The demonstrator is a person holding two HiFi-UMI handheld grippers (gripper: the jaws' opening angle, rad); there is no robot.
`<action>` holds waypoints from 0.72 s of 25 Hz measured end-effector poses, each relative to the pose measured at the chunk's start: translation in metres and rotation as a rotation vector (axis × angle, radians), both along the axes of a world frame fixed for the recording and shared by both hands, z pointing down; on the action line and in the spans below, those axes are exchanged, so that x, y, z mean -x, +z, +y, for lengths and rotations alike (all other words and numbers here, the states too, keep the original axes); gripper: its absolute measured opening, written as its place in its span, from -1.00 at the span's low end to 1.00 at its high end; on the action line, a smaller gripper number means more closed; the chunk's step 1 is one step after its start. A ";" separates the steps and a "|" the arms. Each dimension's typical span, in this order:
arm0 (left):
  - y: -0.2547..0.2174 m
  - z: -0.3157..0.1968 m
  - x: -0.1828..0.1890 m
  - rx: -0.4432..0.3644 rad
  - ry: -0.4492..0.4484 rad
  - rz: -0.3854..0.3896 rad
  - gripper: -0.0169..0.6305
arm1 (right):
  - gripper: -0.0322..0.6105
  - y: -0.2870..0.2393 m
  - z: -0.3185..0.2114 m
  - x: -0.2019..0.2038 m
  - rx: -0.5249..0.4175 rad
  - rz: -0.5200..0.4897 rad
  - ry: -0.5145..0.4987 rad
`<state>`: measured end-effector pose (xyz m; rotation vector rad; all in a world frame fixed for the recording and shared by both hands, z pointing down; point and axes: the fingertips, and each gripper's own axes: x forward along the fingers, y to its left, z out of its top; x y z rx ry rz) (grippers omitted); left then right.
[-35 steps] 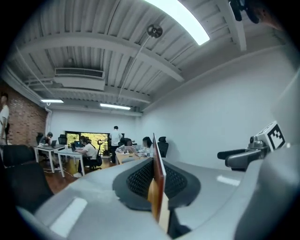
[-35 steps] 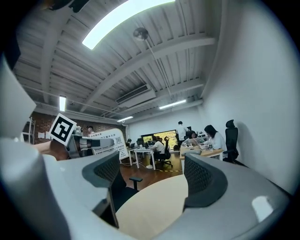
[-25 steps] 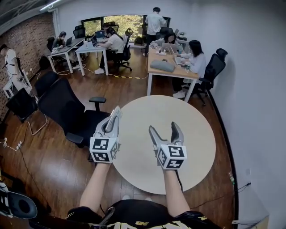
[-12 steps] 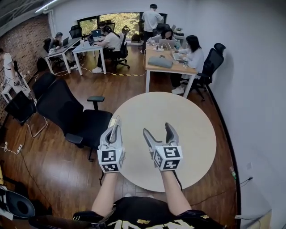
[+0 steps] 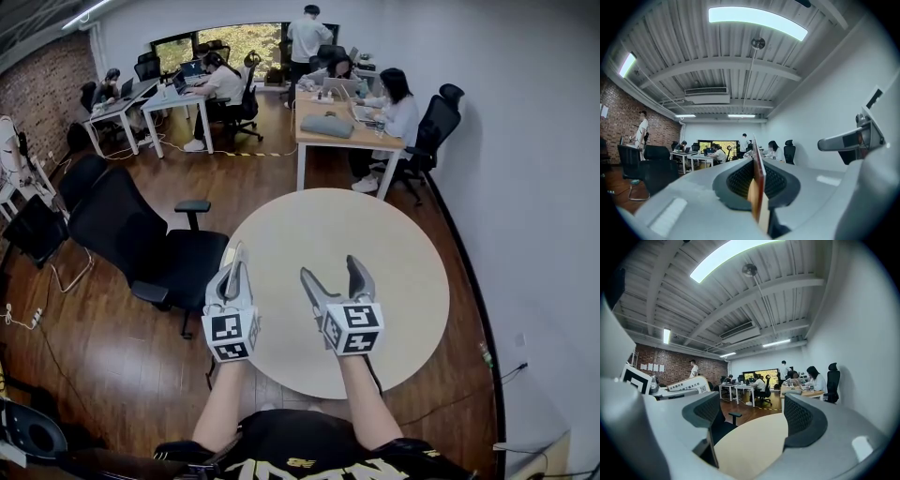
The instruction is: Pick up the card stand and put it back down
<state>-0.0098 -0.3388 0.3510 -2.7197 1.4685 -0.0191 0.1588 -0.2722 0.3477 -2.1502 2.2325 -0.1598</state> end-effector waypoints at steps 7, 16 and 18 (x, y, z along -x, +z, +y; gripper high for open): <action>0.012 0.000 0.004 0.024 0.032 0.001 -0.90 | 0.47 0.006 -0.001 0.011 0.015 -0.004 -0.025; 0.020 -0.004 0.037 0.063 -0.017 0.025 -0.89 | 0.47 0.018 -0.009 0.033 0.040 0.000 -0.069; 0.026 -0.005 0.048 0.079 -0.035 0.029 -0.89 | 0.47 0.020 -0.012 0.040 0.045 0.005 -0.079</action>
